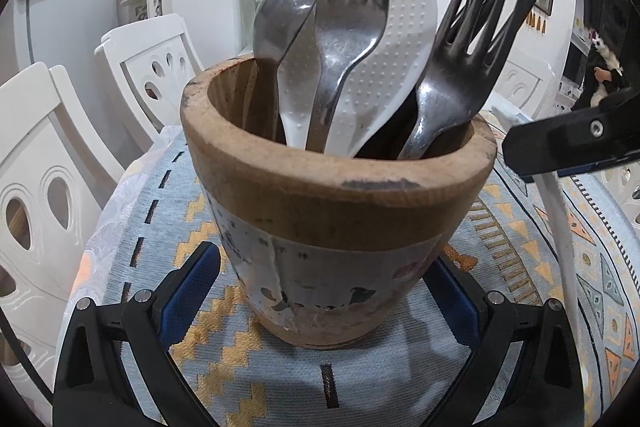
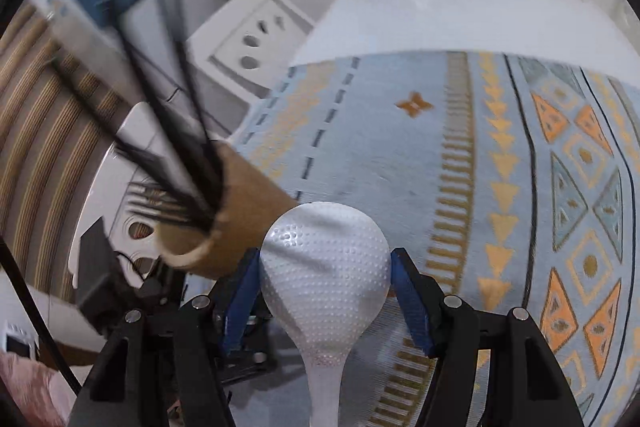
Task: Organize utensils
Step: 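Lift the white ceramic spoon and carry it above the brown holder, then lower the white ceramic spoon into the brown holder with the right tool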
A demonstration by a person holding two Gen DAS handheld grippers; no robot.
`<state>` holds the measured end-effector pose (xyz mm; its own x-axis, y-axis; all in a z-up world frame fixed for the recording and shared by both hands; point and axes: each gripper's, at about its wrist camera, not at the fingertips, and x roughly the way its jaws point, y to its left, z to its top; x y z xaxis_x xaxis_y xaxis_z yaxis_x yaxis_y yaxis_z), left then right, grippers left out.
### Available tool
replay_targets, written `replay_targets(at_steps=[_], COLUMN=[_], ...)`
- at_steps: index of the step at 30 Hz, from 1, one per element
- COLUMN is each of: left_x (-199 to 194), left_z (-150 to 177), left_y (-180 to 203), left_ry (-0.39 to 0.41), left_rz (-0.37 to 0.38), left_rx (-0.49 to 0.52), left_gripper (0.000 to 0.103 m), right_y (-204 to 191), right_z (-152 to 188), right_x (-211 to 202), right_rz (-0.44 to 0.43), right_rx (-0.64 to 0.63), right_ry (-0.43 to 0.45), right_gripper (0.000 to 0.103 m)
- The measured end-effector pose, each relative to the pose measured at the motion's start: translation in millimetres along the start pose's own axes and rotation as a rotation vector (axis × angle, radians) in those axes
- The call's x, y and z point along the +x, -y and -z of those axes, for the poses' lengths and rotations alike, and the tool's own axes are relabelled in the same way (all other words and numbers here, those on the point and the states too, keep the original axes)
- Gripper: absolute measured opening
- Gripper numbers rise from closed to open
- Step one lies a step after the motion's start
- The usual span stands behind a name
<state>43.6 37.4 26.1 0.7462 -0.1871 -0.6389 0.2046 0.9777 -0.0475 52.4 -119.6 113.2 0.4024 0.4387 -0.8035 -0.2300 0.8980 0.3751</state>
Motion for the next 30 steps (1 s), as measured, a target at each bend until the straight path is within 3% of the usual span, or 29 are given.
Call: replay_targets(at_steps=[18,30], left_x=[-14.9,-16.2], left_z=[2.8,1.1], left_y=[4.7,4.5], left_ry=[0.057,0.068], left_rz=[-0.013,-0.019], left_rx=[0.007,0.012], left_gripper=[0.1,0.1], right_y=[-48.1,-72.6], right_z=[-28.2,-77.1], right_x=[-25.3,-89.3], right_rz=[-0.015,-0.01], right_rx=[-0.048,-0.103], right_ry=[0.121,0.323], right_gripper=[0.063,0.063])
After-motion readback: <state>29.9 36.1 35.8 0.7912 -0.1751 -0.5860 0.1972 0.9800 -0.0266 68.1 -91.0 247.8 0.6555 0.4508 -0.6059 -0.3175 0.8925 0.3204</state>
